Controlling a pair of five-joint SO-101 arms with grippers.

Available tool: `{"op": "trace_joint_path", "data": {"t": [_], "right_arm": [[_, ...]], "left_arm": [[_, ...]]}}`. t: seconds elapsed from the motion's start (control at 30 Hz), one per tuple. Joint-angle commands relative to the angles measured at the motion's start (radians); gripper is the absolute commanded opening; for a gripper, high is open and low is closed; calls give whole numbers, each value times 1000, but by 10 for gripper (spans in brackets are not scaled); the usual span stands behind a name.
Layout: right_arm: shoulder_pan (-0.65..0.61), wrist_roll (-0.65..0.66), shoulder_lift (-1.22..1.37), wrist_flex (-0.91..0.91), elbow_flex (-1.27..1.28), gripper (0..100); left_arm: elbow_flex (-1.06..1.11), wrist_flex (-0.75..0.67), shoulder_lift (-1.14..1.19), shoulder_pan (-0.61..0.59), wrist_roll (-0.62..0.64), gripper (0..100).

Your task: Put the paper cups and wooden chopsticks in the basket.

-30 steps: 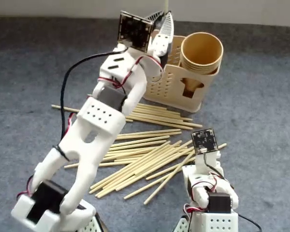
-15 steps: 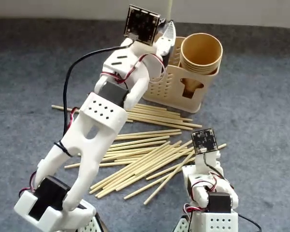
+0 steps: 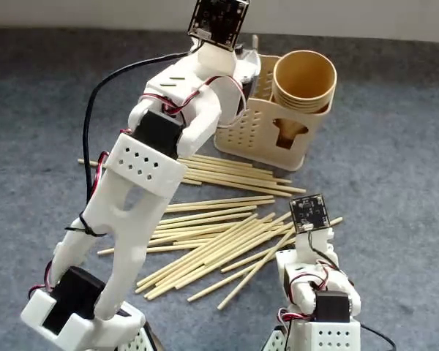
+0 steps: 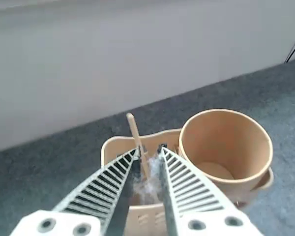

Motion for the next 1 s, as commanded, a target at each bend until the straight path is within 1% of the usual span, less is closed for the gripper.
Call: {"op": "trace_joint_path", "data": {"t": [0.0, 0.17, 0.27, 0.4, 0.5, 0.57, 0.7, 0.87, 0.97], "right_arm": [[8, 9, -12, 7, 154, 6], [8, 9, -12, 7, 154, 6], [8, 9, -12, 7, 154, 6], [8, 9, -12, 7, 154, 6], [8, 9, -12, 7, 154, 6], [8, 9, -12, 7, 154, 6], [8, 9, -12, 7, 154, 6], [8, 9, -12, 7, 154, 6], [8, 9, -12, 7, 154, 6]], "left_arm": [[-133, 247, -16, -31, -63, 78], [-189, 508, -16, -76, -163, 77], [-199, 637, -16, -111, -235, 77], [-177, 784, -15, -151, -336, 77], [-113, 852, -16, -163, -393, 77], [-51, 867, -16, -177, -443, 77], [82, 853, -10, -226, -557, 77], [231, 730, -5, -278, -747, 80], [291, 654, -4, -314, -776, 81]]}}
